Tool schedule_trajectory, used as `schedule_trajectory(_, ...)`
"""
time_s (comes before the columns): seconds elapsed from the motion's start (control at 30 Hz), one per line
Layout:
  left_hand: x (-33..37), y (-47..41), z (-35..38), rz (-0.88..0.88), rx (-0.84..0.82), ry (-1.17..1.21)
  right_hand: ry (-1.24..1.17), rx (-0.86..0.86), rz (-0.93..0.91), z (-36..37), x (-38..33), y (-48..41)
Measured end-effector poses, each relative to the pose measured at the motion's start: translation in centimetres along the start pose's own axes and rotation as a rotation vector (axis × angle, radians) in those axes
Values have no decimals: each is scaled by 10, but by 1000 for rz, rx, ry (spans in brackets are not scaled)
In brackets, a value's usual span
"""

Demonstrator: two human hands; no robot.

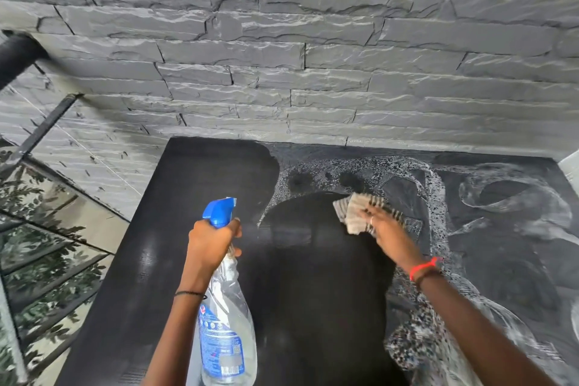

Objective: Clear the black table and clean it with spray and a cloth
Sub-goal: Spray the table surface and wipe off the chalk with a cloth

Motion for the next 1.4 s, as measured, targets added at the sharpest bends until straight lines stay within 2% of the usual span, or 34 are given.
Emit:
schedule_trajectory(0.1,2,-8,-2,0,1,-3,16,-51,-18,1,0,-62)
schedule_trajectory(0.2,4,-17,-2,-2,-3,-5,16,-19,-1,0,-41,-95)
schedule_trajectory(0.33,11,-28,2,15,-11,0,18,-25,-172,10,-120,-68)
schedule_trajectory(0.4,14,-33,4,24,-14,4,24,-29,-238,19,-135,-35)
schedule_trajectory(0.5,15,-40,8,25,-20,29,15,-16,-244,32,-108,1)
schedule_trajectory(0.6,15,-43,11,26,-24,39,-8,-68,-154,28,-50,-3)
schedule_trajectory(0.7,12,-44,8,11,-8,37,55,-47,-49,12,-1,-52)
schedule_trajectory(0.8,9,-47,2,4,1,22,84,-37,-28,7,12,-122)
schedule_trajectory(0.87,8,-48,-1,6,1,16,81,-43,-21,7,-11,-155)
schedule_trajectory(0.97,10,-50,-6,8,7,37,53,-32,-35,-5,-85,-170)
schedule_trajectory(1.13,14,-61,-11,10,21,62,45,12,-227,9,-162,-119)
schedule_trajectory(1.23,15,-66,-10,22,13,61,56,-23,-259,25,-138,-77)
schedule_trajectory(1.4,8,-74,-9,11,4,47,38,-40,-25,14,-51,-100)
Point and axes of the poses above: each hand's wrist, its own y-axis away from the middle knuckle, its own z-axis out of the palm, x = y × z, the point moved 9 cm from there along -y, towards the middle knuckle, and after that the axes turned 15 degrees about y, right-handed, at the moved point
